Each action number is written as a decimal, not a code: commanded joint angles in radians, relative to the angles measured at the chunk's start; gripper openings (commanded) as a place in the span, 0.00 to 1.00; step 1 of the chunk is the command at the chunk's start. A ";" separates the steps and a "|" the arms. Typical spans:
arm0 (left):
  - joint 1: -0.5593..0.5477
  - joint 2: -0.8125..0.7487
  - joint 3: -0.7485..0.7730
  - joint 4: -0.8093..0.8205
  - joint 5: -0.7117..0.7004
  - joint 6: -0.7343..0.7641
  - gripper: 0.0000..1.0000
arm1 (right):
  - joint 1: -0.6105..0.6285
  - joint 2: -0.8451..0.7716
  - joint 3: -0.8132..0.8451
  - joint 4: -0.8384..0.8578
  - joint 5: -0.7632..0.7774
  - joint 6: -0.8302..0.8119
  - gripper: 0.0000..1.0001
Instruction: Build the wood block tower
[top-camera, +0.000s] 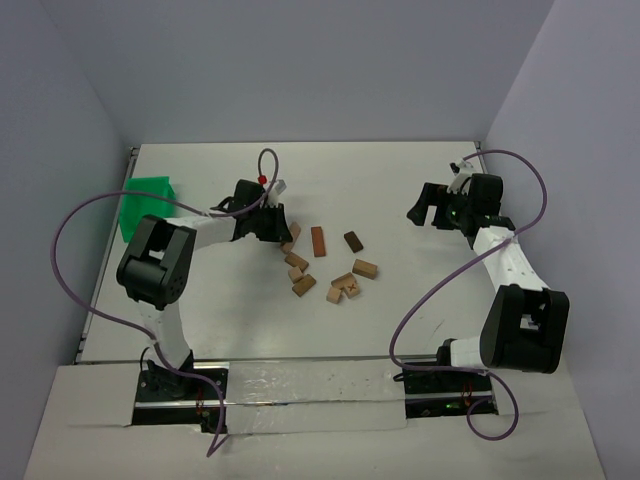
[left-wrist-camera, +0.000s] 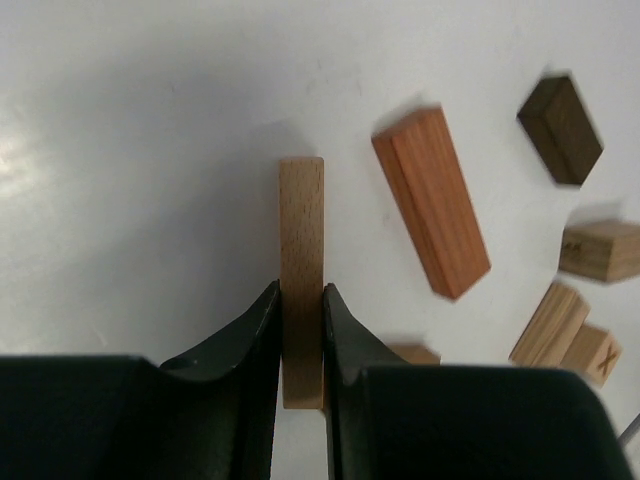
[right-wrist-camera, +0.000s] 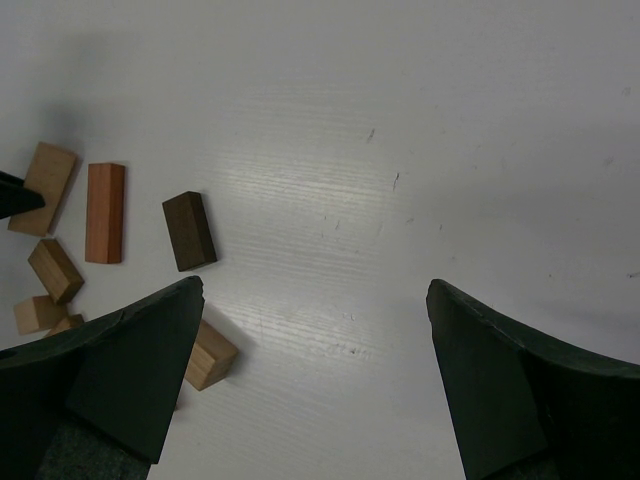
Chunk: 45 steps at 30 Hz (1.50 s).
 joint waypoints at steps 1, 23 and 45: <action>-0.034 -0.063 -0.080 -0.129 -0.038 0.123 0.00 | -0.003 0.007 0.051 0.008 -0.008 0.000 1.00; -0.266 -0.014 -0.066 -0.356 0.119 0.202 0.00 | -0.004 0.015 0.060 -0.002 -0.003 -0.008 1.00; 0.040 -0.109 -0.197 0.226 0.208 -0.367 0.00 | 0.035 0.012 0.057 0.004 -0.007 -0.002 1.00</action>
